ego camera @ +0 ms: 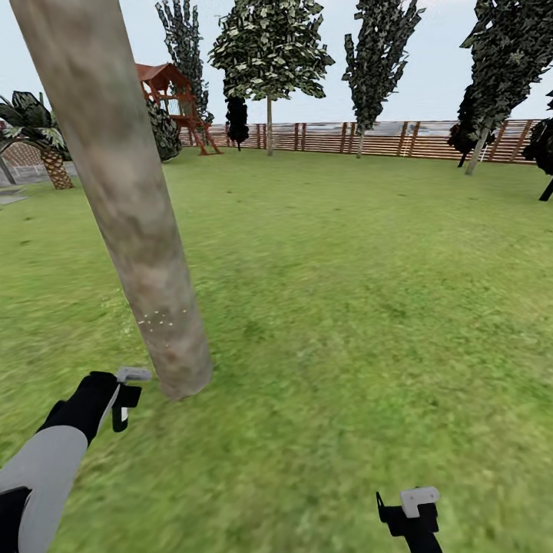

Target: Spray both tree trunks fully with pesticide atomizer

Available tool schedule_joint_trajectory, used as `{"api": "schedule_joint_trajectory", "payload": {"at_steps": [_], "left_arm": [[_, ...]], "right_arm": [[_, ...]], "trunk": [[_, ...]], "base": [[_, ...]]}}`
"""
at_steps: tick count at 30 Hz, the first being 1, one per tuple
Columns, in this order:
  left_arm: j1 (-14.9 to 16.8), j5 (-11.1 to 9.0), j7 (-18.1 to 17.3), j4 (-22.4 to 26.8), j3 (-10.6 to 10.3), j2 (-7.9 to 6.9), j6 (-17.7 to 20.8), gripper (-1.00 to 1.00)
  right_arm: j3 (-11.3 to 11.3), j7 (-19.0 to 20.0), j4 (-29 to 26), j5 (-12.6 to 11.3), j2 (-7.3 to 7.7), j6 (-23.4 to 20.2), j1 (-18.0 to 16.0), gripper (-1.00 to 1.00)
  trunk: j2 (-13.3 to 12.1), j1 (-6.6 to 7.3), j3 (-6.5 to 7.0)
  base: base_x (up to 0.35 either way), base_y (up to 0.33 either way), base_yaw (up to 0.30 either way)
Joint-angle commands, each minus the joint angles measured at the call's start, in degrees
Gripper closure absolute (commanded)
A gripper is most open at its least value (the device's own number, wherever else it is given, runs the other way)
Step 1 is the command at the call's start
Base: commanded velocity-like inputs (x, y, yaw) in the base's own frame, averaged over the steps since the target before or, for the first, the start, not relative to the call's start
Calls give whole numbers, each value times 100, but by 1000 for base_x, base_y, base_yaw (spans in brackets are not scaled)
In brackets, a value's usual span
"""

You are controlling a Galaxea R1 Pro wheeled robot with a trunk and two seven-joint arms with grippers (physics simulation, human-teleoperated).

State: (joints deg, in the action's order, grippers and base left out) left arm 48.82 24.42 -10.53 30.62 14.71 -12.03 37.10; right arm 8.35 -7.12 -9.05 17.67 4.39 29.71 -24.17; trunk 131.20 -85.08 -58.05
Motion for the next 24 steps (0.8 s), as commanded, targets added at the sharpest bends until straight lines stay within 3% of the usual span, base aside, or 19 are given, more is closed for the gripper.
{"api": "schedule_joint_trajectory", "payload": {"at_steps": [1,6,12,19,22,24], "left_arm": [[-3,2,-1,43,7,-1,-1,100],[-4,1,7,92,9,-9,-32,100],[-33,-22,50,-284,14,14,-592,100],[-40,-16,225,-245,39,207,-639,100],[-44,2,521,-299,430,200,-655,100],[-85,5,629,-329,561,162,-659,100]], "right_arm": [[0,0,0,0,0,0,0,-100],[5,0,0,0,0,0,0,-100],[6,0,0,8,0,0,0,-100],[0,0,8,9,0,0,0,-100],[0,0,1,9,0,0,0,-100],[0,0,2,9,0,0,0,-100]], "trunk": [[0,0,0],[0,0,0],[0,0,0],[0,0,0],[0,0,0],[0,0,0]], "base": [[2,-19,52],[0,-209,224],[64,-269,135],[34,-272,2],[81,-272,0],[84,-272,0]]}}
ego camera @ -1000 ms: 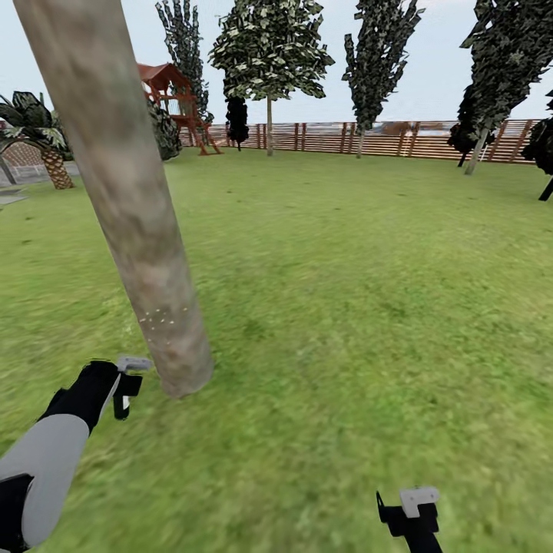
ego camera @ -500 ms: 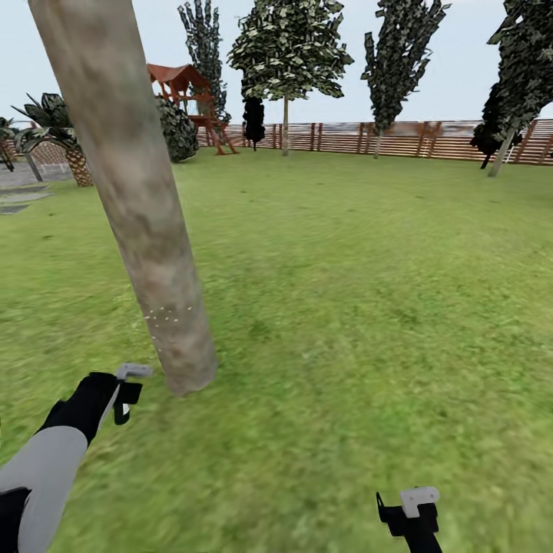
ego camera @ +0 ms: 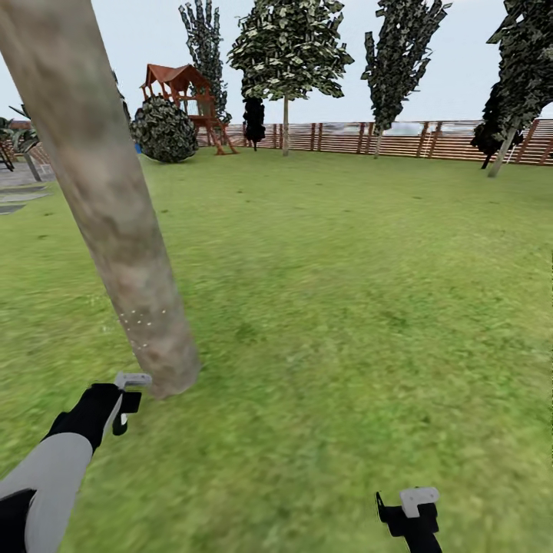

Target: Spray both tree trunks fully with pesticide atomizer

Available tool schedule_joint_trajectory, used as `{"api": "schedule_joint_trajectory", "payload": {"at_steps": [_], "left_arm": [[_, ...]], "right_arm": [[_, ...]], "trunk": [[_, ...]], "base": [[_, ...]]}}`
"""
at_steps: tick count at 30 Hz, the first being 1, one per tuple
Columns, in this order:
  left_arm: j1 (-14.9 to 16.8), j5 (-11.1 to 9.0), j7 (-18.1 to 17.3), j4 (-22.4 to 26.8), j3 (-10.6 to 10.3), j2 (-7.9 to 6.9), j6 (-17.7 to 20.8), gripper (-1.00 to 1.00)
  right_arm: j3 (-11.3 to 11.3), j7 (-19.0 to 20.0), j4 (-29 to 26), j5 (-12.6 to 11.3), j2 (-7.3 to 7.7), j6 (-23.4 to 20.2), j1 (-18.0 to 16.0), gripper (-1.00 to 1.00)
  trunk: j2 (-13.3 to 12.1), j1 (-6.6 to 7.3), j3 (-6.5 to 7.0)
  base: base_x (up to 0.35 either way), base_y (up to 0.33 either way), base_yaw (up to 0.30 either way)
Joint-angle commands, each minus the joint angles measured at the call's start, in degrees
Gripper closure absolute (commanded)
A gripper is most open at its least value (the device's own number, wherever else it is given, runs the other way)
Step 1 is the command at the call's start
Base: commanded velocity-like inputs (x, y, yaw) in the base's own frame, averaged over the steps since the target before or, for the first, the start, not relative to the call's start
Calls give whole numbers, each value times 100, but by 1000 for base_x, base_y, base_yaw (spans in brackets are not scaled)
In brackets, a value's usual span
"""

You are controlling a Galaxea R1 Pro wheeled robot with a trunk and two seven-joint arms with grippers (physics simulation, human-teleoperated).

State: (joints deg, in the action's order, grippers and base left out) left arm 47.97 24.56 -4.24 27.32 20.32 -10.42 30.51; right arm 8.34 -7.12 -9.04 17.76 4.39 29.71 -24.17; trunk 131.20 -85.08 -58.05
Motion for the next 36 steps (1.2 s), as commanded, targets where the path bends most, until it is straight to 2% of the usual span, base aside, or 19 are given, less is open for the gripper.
{"api": "schedule_joint_trajectory", "payload": {"at_steps": [1,2,5,7,8,15,19,27,36], "left_arm": [[-50,-11,36,15,21,-6,0,100],[-92,-12,79,37,41,-17,-1,100],[-125,-13,111,55,316,-40,-23,100],[-129,-5,113,36,558,-40,-312,100],[-130,-2,113,23,596,-39,-398,100],[-129,-8,107,-7,614,-27,-466,100],[-129,-13,107,-8,605,-6,-474,100],[-127,-13,107,13,610,5,-475,100],[-128,1,116,19,622,-13,-467,100]], "right_arm": [[0,-2,-1,-3,0,0,0,-100],[1,-4,-1,-7,0,0,0,-100],[1,-8,0,-8,0,0,0,-100],[1,-7,5,-3,0,0,0,-100],[0,-8,6,-3,0,0,0,-100],[0,-7,7,-1,0,0,0,-100],[0,-5,7,0,0,0,0,-100],[0,-5,7,0,0,0,0,-100],[0,0,7,0,-2,0,0,-100]], "trunk": [[0,0,0],[0,0,0],[0,0,0],[0,0,0],[0,0,0],[0,0,0],[0,0,0],[0,0,0],[0,0,0]], "base": [[88,-272,0],[98,-272,0],[123,-272,16],[151,-262,187],[187,-237,259],[231,-191,263],[213,-193,42],[20,-268,17],[26,-276,260]]}}
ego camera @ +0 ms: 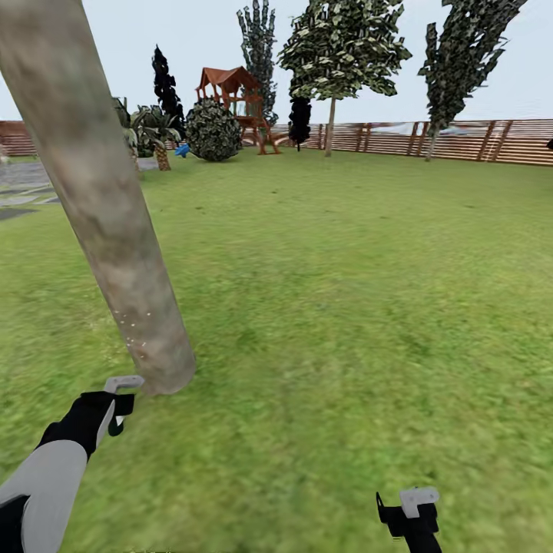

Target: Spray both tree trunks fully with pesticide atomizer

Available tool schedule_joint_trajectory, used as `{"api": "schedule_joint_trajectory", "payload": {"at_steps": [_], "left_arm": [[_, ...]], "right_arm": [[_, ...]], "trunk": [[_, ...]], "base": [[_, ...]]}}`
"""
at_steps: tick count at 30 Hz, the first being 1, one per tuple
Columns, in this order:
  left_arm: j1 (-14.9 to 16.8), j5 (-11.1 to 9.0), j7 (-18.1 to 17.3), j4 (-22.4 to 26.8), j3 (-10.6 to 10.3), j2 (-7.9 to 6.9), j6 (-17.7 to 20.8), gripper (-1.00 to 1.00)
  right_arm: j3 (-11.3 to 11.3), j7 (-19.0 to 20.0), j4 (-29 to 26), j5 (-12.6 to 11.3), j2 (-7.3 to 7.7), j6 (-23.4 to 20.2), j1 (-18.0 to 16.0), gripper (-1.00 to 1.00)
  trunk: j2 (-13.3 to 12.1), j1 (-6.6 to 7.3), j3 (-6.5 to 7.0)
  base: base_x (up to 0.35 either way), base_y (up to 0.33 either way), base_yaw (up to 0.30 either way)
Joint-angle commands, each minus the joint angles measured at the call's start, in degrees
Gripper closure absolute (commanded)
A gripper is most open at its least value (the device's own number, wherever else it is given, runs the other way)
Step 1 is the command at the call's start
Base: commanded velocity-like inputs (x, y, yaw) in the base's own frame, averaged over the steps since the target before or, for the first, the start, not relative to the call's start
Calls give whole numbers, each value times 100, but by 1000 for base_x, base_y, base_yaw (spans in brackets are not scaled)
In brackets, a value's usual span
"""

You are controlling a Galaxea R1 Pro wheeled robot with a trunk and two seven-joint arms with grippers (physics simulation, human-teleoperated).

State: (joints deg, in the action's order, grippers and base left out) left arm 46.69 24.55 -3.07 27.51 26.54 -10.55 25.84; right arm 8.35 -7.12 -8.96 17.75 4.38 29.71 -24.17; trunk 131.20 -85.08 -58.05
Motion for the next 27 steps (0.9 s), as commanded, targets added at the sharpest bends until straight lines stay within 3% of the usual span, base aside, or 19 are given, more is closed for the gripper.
{"api": "schedule_joint_trajectory", "payload": {"at_steps": [1,9,14,15,16,18,27], "left_arm": [[-1,8,-1,-1,0,-8,2,100],[-9,8,-118,-39,-52,-47,100,100],[66,19,-183,29,-78,-12,712,100],[76,23,-181,54,-148,0,753,100],[88,23,-173,65,-387,8,773,100],[85,17,-161,70,-629,7,788,100],[8,-3,-87,-25,-614,38,764,100]], "right_arm": [[0,0,0,0,0,0,0,-100],[0,-2,-2,-3,1,0,0,-100],[0,-1,5,0,2,0,0,-100],[0,0,7,0,2,0,0,-100],[0,0,8,0,2,0,0,-100],[5,0,7,0,10,0,0,-100],[0,0,6,0,2,0,0,-100]], "trunk": [[0,0,0],[0,0,0],[0,0,0],[0,0,0],[0,0,0],[0,0,0],[0,0,0]], "base": [[92,-276,274],[139,-263,256],[230,-198,23],[239,-183,1],[243,-177,0],[257,-172,0],[135,-80,97]]}}
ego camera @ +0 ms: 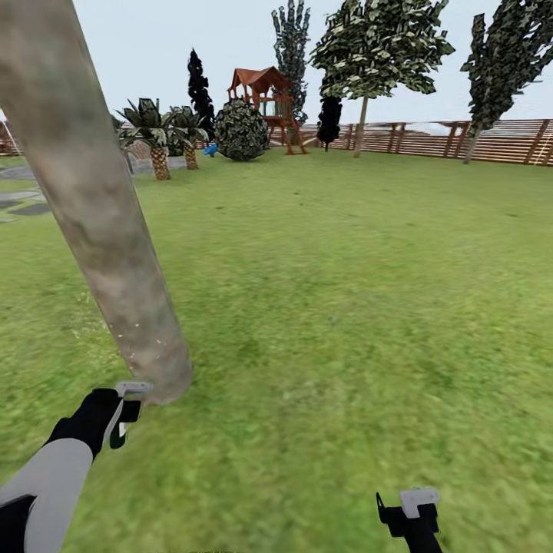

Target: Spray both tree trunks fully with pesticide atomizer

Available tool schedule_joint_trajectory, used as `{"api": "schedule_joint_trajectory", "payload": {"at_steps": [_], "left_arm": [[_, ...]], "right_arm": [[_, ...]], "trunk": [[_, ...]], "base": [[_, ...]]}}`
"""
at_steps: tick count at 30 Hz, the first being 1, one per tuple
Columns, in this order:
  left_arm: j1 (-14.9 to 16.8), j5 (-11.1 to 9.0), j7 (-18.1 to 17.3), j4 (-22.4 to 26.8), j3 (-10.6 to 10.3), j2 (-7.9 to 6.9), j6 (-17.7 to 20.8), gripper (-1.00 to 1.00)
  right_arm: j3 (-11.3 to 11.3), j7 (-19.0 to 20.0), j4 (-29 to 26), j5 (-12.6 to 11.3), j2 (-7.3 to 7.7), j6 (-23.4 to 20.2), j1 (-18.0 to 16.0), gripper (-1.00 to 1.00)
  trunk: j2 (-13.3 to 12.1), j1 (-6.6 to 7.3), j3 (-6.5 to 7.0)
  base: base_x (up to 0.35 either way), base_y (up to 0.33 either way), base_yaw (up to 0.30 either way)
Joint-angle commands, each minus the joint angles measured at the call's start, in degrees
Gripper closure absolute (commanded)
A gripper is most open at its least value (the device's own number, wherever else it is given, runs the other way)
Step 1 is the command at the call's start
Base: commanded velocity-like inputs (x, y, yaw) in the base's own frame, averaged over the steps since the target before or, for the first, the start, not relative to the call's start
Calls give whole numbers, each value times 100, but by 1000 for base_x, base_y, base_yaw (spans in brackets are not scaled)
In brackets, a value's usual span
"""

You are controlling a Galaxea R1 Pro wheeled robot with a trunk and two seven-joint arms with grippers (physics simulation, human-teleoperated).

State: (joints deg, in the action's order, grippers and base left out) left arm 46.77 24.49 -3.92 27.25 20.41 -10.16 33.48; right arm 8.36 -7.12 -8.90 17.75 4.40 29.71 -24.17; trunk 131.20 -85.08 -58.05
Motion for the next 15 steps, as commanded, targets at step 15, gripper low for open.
{"api": "schedule_joint_trajectory", "payload": {"at_steps": [15], "left_arm": [[-188,3,98,-4,31,-17,-86,100]], "right_arm": [[-1,-7,2,0,0,0,0,-100]], "trunk": [[0,0,0]], "base": [[123,-156,91]]}}
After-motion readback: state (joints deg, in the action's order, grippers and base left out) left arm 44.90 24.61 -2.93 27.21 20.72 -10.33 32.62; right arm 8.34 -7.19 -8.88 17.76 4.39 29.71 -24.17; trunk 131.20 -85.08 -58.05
